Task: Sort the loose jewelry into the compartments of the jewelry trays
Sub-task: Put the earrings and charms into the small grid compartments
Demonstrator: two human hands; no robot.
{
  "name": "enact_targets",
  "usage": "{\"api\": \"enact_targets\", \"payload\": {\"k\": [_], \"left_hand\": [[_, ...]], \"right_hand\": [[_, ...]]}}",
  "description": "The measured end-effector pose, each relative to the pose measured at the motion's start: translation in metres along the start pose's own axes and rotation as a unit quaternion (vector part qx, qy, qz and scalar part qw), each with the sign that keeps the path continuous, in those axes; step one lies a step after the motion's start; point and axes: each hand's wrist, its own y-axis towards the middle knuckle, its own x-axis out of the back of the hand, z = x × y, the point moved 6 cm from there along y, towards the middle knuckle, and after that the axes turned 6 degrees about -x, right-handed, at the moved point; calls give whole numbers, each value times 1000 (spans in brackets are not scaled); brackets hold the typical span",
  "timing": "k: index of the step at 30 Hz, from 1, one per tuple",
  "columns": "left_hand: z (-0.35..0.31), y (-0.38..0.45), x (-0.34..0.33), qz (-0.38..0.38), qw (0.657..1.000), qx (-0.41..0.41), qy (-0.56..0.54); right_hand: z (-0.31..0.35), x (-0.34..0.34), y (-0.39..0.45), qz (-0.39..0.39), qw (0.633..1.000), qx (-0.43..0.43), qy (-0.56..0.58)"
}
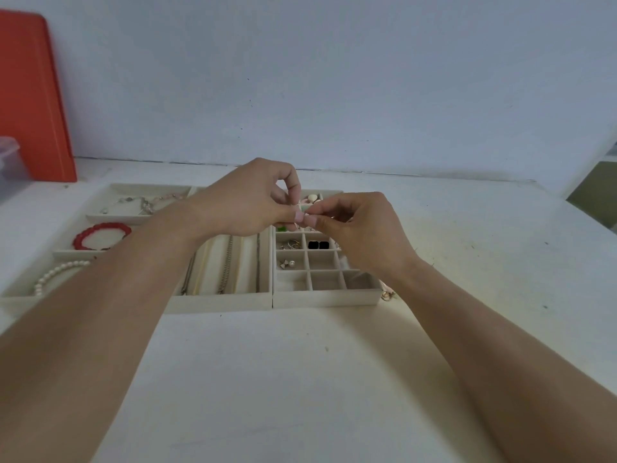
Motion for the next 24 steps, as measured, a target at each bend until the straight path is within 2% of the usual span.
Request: {"api": "enact_targets", "payload": {"k": [3, 6, 12, 15, 24], "left_hand": [[5, 1, 2, 1, 1000, 9, 27], [12, 0, 5, 4, 999, 25, 37], [18, 1, 6, 7, 998, 36, 45], [18, 1, 8, 2, 999, 29, 45], [15, 1, 10, 0, 999, 26, 44]], "right_hand": [[-3, 0, 2, 7, 1000, -10, -29], [-4, -6, 1, 42, 994, 9, -104], [3, -29, -6, 115, 958, 79, -250], [3, -35, -6, 129, 944, 77, -294], [2, -40, -5, 138, 934, 42, -327]]}}
